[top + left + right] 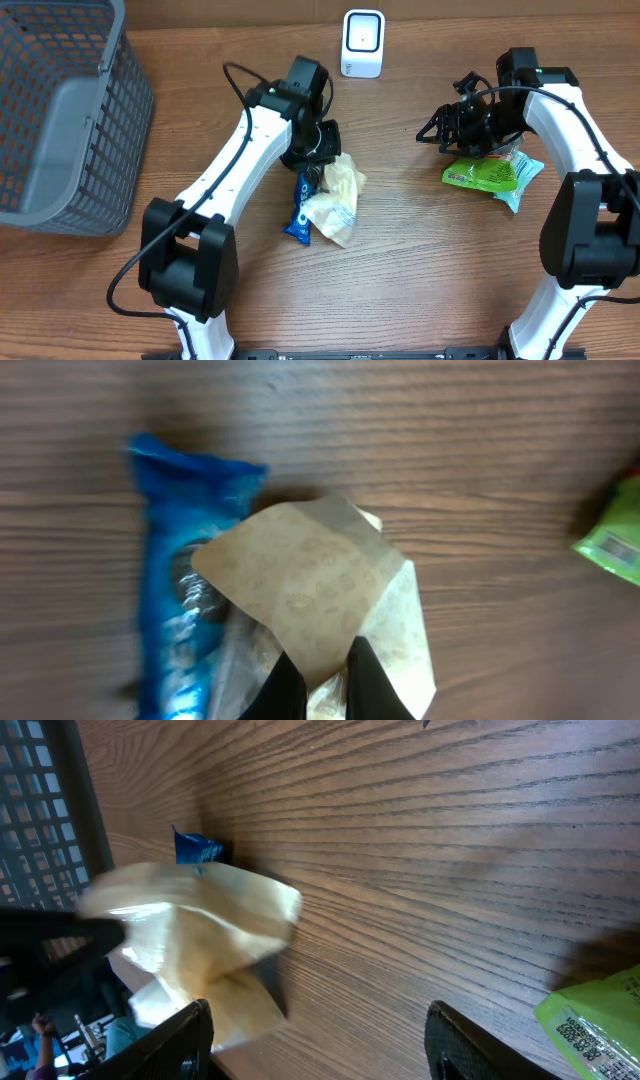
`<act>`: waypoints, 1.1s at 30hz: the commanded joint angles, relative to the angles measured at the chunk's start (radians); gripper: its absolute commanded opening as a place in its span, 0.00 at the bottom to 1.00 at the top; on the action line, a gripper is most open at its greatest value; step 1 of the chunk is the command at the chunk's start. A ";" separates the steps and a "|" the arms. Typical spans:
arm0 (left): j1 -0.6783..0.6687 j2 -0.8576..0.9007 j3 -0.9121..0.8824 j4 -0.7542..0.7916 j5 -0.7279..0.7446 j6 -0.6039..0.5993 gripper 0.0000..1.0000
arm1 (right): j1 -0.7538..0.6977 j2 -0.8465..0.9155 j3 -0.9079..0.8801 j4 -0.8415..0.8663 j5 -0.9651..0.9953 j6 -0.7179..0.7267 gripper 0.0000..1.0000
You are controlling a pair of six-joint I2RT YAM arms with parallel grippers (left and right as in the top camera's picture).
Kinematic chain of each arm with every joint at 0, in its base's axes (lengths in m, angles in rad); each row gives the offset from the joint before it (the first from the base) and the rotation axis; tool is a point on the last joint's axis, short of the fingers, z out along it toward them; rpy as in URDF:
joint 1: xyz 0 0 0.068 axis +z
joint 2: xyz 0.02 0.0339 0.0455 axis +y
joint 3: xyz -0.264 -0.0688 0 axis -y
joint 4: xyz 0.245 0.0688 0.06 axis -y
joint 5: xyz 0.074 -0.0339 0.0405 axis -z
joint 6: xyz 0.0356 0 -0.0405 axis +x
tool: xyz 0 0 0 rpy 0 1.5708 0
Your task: Scan the item barcode
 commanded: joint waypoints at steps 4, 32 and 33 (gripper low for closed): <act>-0.090 -0.031 0.105 -0.102 -0.282 -0.047 0.04 | -0.001 -0.042 0.002 0.001 0.006 -0.005 0.69; -0.314 -0.028 -0.114 0.325 -0.211 -0.185 0.09 | -0.217 -0.042 0.225 -0.143 -0.006 -0.006 0.68; -0.306 -0.028 -0.111 0.323 -0.211 -0.184 0.10 | -0.217 -0.042 0.225 -0.145 -0.006 -0.007 0.68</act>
